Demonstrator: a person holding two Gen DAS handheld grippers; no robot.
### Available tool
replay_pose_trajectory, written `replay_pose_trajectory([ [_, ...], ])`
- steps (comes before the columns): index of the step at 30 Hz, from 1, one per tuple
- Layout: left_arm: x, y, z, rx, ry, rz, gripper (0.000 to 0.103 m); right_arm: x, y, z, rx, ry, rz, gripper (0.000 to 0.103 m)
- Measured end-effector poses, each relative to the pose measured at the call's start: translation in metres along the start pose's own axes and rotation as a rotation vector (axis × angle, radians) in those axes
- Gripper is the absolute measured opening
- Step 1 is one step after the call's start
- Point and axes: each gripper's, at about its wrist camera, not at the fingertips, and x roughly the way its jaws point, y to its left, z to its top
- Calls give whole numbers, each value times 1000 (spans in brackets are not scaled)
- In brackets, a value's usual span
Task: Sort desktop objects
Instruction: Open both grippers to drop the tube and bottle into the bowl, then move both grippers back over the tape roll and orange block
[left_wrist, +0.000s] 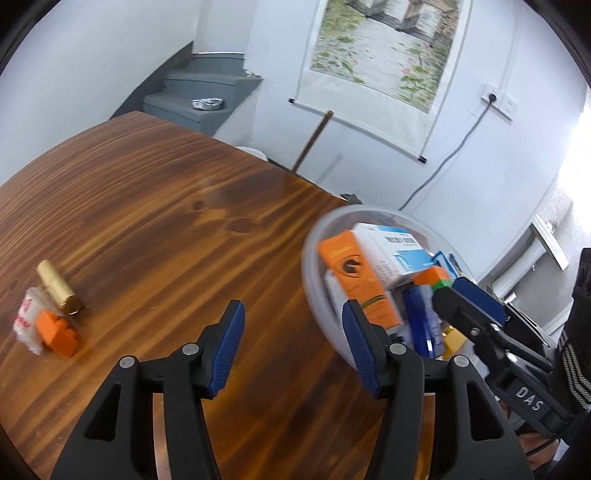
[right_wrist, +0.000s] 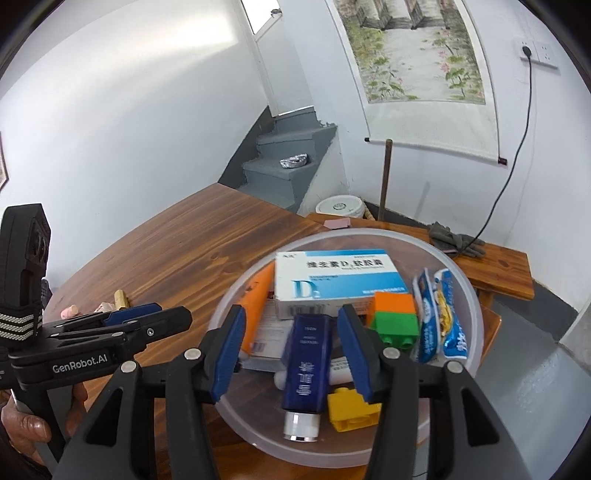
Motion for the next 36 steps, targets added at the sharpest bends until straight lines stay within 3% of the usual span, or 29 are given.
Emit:
replay_pose_trajectory([
  [10, -30, 68, -12, -71, -22, 100, 59, 8, 58, 0, -87, 1, 92, 58],
  [19, -51, 137, -17, -146, -28, 189, 59, 40, 107, -14, -132, 102, 174, 58],
  [28, -41, 194, -21, -196, 9, 279, 59, 70, 150, -26, -185, 196, 250, 60],
  [36, -39, 217, -21, -220, 2, 244, 60, 87, 174, -33, -219, 243, 290, 61],
])
